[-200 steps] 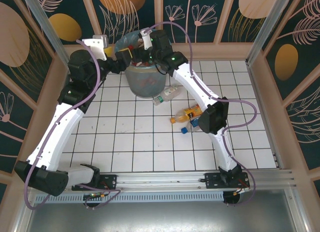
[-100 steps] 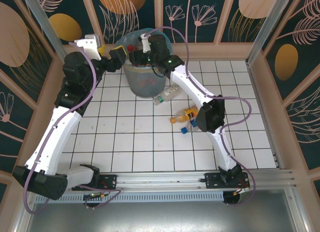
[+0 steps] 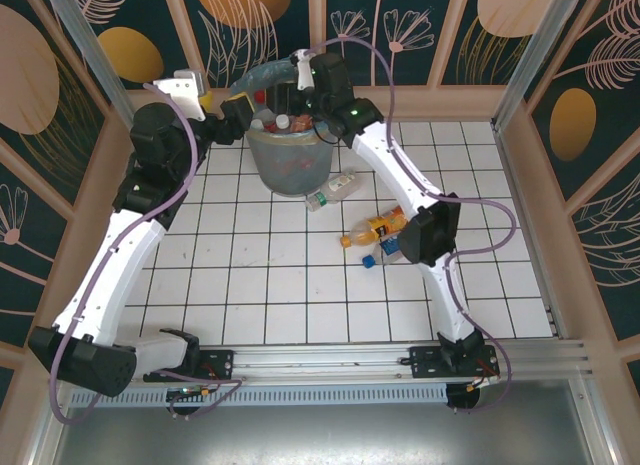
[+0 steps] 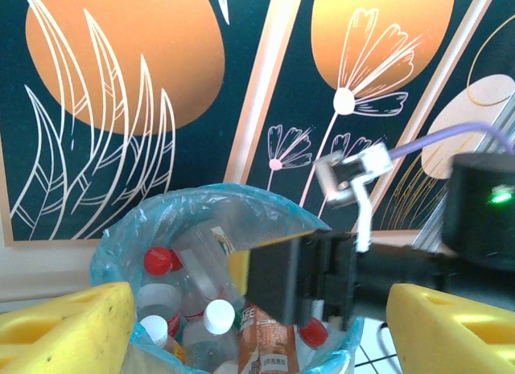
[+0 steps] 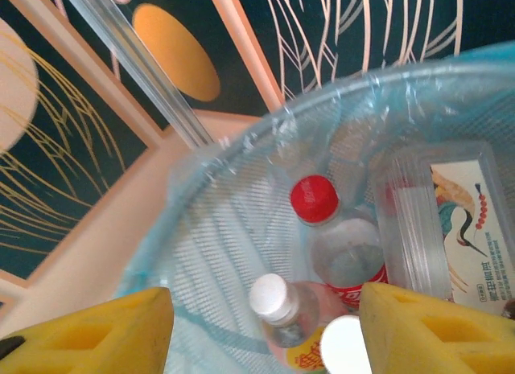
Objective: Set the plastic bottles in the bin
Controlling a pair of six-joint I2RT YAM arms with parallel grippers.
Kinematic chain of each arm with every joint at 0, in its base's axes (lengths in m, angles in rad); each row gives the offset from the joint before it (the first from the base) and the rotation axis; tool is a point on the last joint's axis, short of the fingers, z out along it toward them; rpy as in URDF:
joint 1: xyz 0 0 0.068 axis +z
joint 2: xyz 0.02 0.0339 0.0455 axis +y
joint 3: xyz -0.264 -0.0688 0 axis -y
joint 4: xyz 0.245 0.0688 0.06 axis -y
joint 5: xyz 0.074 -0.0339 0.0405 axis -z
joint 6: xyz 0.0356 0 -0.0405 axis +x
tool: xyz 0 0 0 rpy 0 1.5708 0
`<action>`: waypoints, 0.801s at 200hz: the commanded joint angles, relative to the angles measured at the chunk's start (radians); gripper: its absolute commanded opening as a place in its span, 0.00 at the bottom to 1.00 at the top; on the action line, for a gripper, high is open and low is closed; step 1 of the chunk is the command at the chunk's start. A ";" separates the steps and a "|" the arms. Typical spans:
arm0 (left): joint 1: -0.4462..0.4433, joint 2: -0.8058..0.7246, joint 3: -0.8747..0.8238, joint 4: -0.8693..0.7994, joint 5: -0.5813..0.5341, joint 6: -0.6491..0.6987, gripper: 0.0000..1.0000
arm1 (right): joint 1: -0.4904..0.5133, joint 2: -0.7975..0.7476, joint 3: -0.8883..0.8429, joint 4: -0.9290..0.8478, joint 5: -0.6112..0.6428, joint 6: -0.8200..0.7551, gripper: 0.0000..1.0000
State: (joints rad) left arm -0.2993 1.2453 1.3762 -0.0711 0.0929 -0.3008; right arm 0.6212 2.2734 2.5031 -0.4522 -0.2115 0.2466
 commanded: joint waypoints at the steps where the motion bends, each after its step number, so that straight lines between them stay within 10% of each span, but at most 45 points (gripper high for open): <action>1: 0.007 0.008 -0.006 0.023 -0.003 0.036 0.79 | -0.003 -0.200 -0.070 -0.011 -0.007 0.018 0.65; 81: -0.212 0.082 0.012 -0.047 -0.020 0.217 0.70 | -0.019 -0.939 -1.135 0.153 0.141 -0.008 0.62; 129: -0.477 0.126 -0.062 -0.018 -0.075 0.239 0.69 | -0.069 -1.115 -1.379 -0.101 0.347 0.193 0.62; 160: -0.549 0.188 -0.116 -0.004 -0.084 0.176 0.68 | -0.234 -1.211 -1.550 -0.165 0.218 0.367 0.59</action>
State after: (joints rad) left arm -0.8261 1.3907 1.2987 -0.1074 0.0433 -0.0841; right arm 0.4732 1.1385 1.0527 -0.5194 0.0334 0.4381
